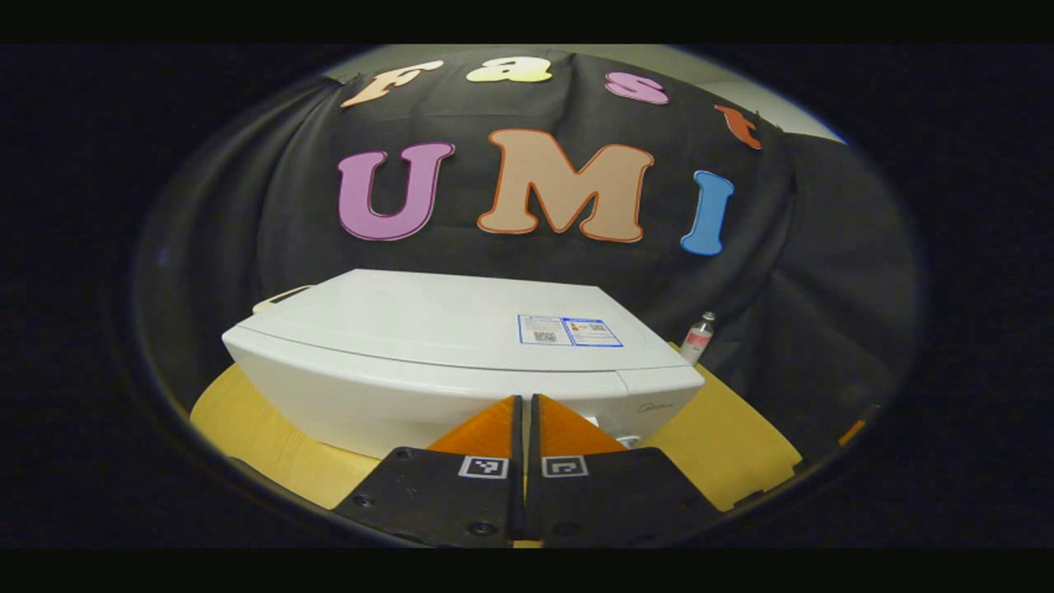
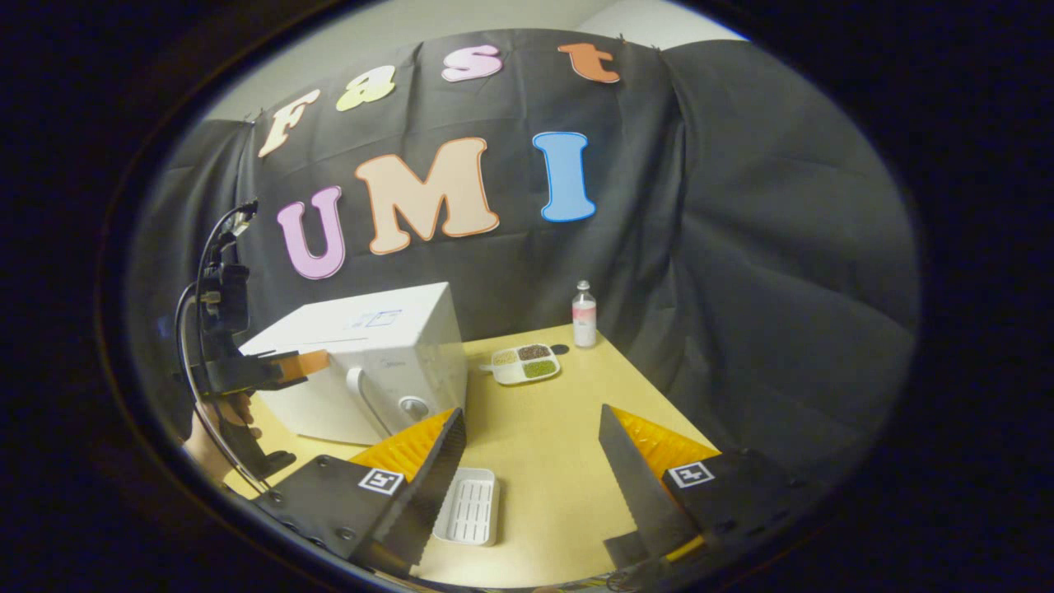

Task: Open the microwave oven with the left hand, put the food in, and close the microwave oven.

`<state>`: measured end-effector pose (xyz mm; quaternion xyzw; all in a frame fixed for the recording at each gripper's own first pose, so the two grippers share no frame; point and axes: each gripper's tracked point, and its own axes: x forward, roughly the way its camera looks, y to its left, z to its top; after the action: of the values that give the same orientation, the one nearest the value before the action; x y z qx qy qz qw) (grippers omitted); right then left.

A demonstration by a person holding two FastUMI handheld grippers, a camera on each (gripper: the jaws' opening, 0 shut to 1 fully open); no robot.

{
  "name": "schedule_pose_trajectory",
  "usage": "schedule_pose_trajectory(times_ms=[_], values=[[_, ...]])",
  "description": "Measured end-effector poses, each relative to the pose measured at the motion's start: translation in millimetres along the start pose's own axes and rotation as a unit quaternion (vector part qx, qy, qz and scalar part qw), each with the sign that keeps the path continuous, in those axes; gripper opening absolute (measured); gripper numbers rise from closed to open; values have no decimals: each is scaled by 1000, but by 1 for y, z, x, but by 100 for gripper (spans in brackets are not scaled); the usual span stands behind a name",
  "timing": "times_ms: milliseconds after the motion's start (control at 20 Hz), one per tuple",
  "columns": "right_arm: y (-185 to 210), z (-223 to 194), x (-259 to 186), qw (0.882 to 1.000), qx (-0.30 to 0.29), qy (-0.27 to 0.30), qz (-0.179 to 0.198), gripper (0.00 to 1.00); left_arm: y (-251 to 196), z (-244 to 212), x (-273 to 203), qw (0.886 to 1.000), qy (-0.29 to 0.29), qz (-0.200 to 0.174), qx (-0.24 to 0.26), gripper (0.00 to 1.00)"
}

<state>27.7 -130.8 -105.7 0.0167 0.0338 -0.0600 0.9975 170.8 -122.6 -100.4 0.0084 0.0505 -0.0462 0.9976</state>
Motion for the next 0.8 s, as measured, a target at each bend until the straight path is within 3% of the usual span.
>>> schedule_pose_trajectory(times_ms=[50, 100, 300, 350, 400, 600, 650, 750, 800], values=[[-2, 6, 2, 1000, 4, -2, -2, 92, -3, 7, -4, 1000, -9, -4, 8, 1], [-3, 12, 4, 1000, 3, -5, -2, 100, -6, 13, -9, 1000, -18, -9, 13, 0], [-5, 24, 3, 1000, -7, -10, -1, 100, -15, 20, -31, 999, -26, -21, 5, 1], [-4, 23, 2, 1000, -10, -9, 0, 100, -13, 23, -39, 999, -26, -19, 5, 7], [-4, 22, 1, 1000, -12, -6, 0, 92, -10, 27, -45, 999, -30, -19, 2, 1], [0, 18, -3, 1000, -13, 0, 6, 92, 1, 34, -75, 999, -38, -14, -13, 0], [0, 17, -3, 1000, -14, 0, 4, 92, 5, 32, -82, 999, -37, -8, -18, 8], [4, 15, -4, 1000, -16, 4, 8, 92, 18, 25, -102, 999, -35, 11, -26, 14], [5, 16, -4, 1000, -18, 3, 10, 92, 23, 22, -106, 999, -36, 20, -30, 30]])
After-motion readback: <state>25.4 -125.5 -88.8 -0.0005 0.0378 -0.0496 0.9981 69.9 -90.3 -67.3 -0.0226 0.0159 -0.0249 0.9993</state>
